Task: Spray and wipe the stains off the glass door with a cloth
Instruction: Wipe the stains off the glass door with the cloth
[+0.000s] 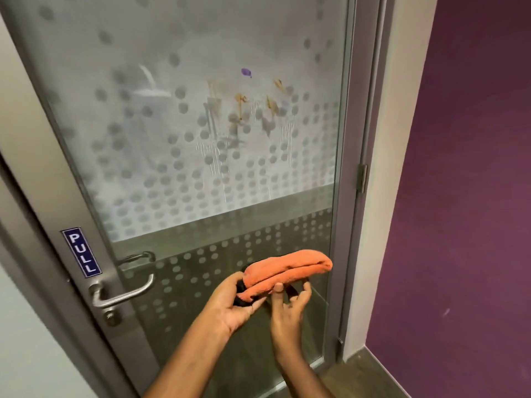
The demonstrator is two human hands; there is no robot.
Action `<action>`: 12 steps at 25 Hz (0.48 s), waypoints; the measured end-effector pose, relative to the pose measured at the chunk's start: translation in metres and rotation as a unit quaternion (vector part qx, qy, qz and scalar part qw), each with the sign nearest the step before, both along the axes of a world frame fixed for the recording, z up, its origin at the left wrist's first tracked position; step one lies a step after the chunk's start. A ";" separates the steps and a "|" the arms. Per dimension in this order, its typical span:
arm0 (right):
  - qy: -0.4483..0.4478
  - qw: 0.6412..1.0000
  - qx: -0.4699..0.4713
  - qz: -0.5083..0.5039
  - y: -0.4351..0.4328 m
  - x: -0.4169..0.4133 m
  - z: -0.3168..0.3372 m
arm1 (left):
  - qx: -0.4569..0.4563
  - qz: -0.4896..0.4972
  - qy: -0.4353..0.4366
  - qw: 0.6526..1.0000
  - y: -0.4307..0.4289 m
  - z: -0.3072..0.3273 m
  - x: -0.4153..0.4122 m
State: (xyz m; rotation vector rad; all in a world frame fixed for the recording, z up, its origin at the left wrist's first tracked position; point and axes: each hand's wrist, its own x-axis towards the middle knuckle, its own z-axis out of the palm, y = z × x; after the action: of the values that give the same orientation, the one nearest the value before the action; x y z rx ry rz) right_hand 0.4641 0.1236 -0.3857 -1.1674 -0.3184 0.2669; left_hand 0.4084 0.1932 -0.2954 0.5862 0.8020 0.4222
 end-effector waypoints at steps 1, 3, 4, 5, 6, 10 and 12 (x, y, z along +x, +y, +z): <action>0.021 0.999 0.024 0.029 0.006 0.015 0.003 | 0.007 -0.016 0.020 1.000 0.002 0.002 0.014; 0.028 0.996 0.057 0.055 0.020 0.034 0.008 | 0.028 -0.042 0.049 0.998 0.008 0.003 0.036; 0.034 0.995 0.075 0.055 0.029 0.039 0.009 | 0.039 -0.049 0.061 0.996 0.012 0.003 0.043; 0.059 0.992 0.099 0.052 0.036 0.044 0.009 | 0.049 -0.057 0.075 0.994 0.016 0.003 0.049; 0.105 0.985 0.129 0.053 0.045 0.051 0.009 | 0.061 -0.069 0.091 0.992 0.021 0.002 0.054; 0.252 0.945 0.205 0.027 0.083 0.083 0.014 | 0.155 -0.105 0.153 0.970 0.047 -0.004 0.067; 0.243 0.949 0.202 -0.016 0.100 0.096 0.020 | 0.263 -0.061 0.215 0.939 0.068 -0.005 0.068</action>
State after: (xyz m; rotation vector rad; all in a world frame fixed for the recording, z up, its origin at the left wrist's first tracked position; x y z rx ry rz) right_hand 0.5596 0.2237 -0.3653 -0.6717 0.0816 0.4272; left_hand 0.4768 0.2615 -0.3002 1.2530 1.0684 0.4007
